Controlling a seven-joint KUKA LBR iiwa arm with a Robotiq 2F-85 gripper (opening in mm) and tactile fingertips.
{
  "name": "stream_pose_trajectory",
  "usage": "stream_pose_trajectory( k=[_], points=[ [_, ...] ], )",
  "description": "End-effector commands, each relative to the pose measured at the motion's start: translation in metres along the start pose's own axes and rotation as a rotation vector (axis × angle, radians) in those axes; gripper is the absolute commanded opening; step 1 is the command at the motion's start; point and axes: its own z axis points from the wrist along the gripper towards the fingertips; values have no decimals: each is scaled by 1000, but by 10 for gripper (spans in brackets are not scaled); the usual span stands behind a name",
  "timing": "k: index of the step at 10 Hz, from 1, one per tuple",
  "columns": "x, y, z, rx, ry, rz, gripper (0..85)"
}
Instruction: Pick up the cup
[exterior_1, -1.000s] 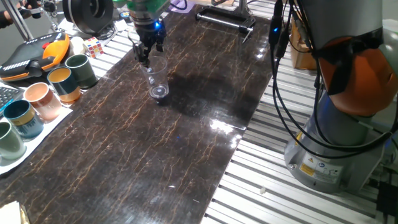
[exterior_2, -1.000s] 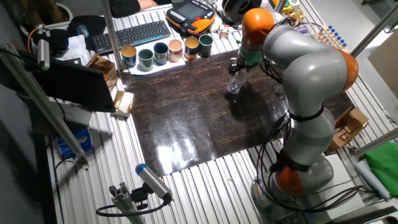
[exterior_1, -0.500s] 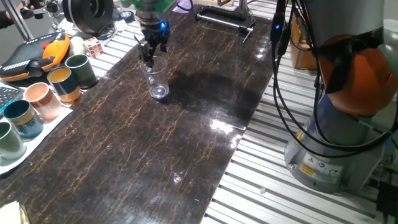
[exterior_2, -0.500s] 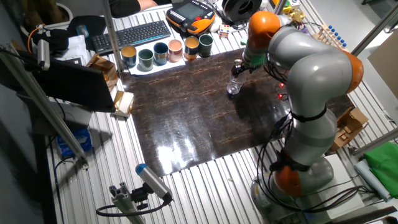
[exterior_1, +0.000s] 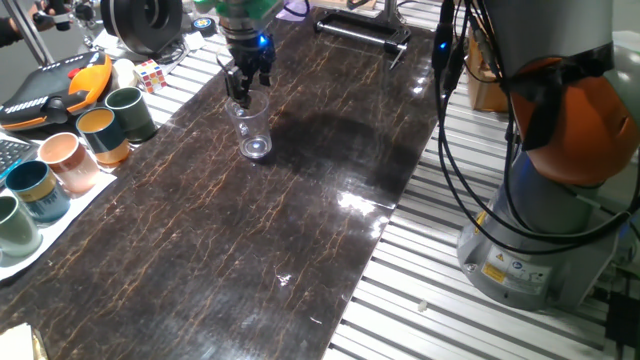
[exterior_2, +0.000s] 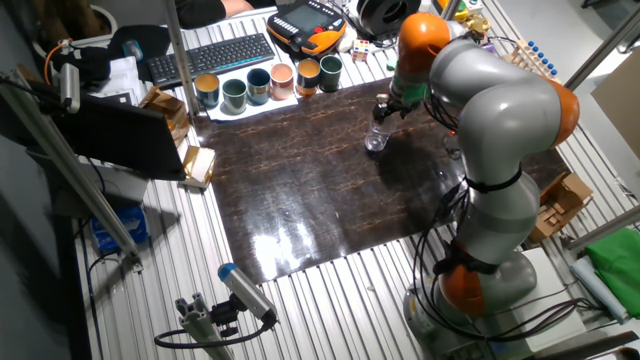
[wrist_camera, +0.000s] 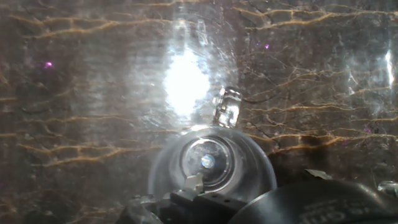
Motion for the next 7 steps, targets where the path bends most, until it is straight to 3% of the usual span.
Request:
stream_pose_trajectory(
  k=[1,7],
  points=[
    [-2,2,-5,4,7,5,797],
    [-7,0,-12,1,4,16,800]
  ],
)
